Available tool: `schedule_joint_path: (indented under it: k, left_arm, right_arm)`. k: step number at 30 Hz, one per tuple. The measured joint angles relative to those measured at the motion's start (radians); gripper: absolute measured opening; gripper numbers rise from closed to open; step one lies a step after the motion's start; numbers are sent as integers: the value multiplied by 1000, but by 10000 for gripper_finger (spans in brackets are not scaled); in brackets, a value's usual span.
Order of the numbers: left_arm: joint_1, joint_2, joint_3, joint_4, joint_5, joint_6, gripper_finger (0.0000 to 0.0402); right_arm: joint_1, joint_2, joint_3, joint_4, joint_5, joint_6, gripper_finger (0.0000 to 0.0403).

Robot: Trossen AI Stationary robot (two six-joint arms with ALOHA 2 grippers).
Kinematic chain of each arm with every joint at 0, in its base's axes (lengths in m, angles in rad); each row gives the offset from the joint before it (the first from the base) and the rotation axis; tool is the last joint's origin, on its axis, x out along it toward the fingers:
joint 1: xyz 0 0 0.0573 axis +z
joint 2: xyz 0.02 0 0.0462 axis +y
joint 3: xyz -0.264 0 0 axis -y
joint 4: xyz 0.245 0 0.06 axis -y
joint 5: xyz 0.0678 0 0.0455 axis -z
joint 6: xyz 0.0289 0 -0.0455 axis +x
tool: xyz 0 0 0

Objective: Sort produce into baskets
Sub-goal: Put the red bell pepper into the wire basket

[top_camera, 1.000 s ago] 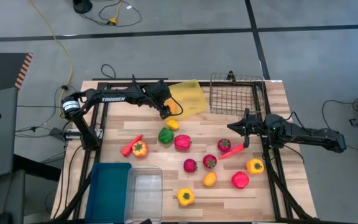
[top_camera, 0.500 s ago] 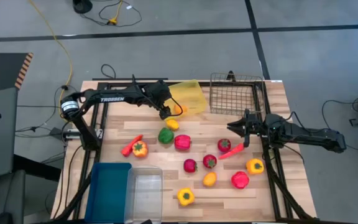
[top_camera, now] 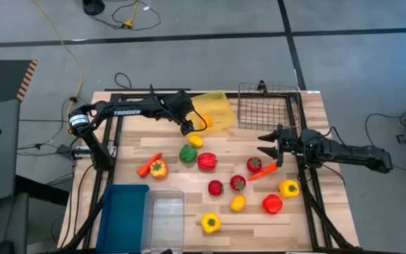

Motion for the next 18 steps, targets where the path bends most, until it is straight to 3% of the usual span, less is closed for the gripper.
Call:
schedule_joint_path:
  k: [12,18]
  left_arm:
    - [0,-4,0,-1,0,0,320]
    - [0,-65,0,-1,-15,41,320]
  right_arm:
    - [0,0,5,2,0,0,272]
    - [13,2,108,1,0,-9,272]
